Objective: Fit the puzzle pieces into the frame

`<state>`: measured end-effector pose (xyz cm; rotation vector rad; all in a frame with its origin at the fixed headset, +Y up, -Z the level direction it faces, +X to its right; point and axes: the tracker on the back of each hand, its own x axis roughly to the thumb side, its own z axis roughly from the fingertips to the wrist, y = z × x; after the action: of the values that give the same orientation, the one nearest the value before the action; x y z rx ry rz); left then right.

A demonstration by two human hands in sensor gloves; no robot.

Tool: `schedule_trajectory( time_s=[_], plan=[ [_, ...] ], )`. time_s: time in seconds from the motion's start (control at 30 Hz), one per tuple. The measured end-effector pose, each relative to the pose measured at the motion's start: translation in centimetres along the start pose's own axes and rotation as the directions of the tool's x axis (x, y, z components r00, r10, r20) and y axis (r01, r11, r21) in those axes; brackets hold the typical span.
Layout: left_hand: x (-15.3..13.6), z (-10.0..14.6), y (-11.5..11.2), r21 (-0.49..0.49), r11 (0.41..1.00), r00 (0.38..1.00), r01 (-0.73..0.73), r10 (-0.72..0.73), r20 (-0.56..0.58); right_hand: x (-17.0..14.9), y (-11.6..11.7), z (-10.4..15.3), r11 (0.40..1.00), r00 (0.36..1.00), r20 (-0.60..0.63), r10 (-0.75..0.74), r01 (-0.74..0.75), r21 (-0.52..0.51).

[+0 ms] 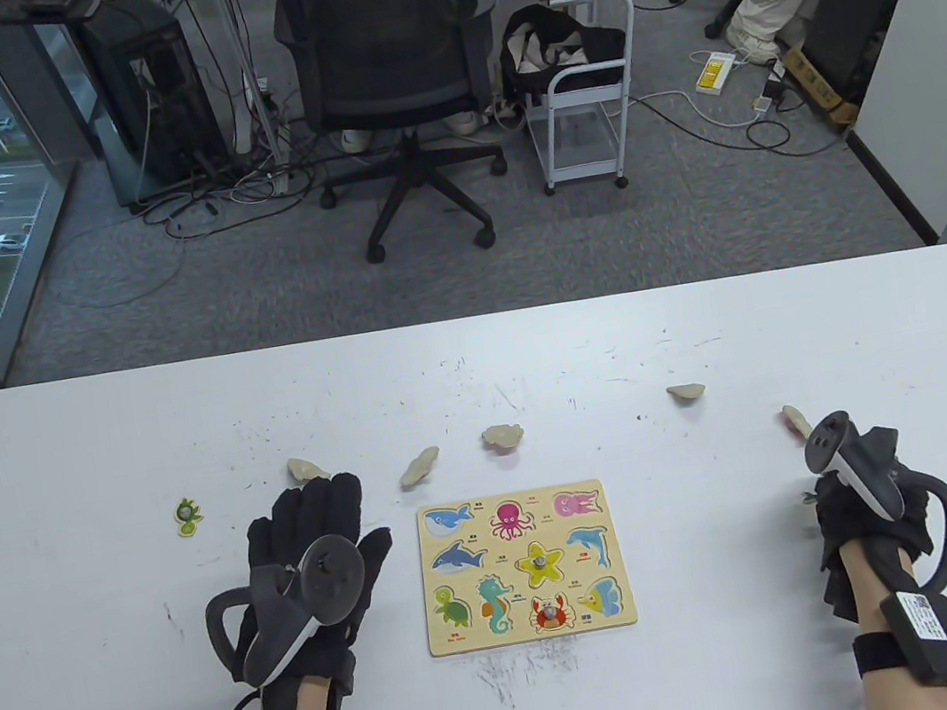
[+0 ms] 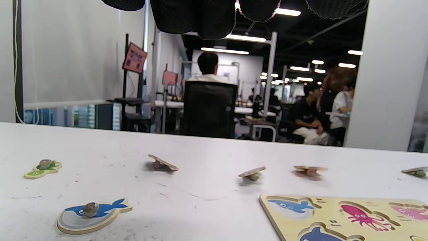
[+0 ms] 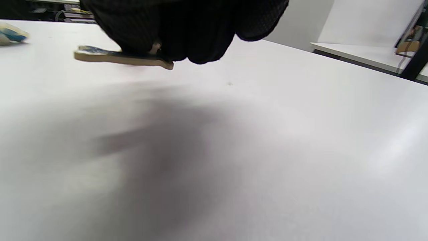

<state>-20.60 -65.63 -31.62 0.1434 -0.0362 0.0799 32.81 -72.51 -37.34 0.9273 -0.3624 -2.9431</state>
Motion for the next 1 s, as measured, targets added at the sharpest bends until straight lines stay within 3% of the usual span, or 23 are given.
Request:
schedule_trajectory(
  time_s=[0.23, 0.5, 0.7, 1.0],
  plan=[
    [-0.1, 0.1, 0.0, 0.008, 1.0, 1.0, -0.004, 0.004, 0.003, 3.4, -2.0, 3.2, 0.992, 0.98, 0.197, 0.037, -0.012, -0.125],
    [-0.2, 0.1, 0.0, 0.011, 1.0, 1.0, -0.011, 0.011, 0.002, 8.4, -3.4, 7.8, 0.969, 0.895, 0.427, 0.127, -0.02, -0.247],
    [-0.3, 0.1, 0.0, 0.014, 1.0, 1.0, -0.016, 0.016, 0.004, 11.7, -3.2, 10.9, 0.953, 0.82, 0.537, 0.197, -0.032, -0.302],
    [-0.4, 0.1, 0.0, 0.02, 1.0, 1.0, -0.021, 0.021, 0.005, 15.2, -1.7, 12.9, 0.943, 0.743, 0.608, 0.279, -0.092, -0.321]
  ],
)
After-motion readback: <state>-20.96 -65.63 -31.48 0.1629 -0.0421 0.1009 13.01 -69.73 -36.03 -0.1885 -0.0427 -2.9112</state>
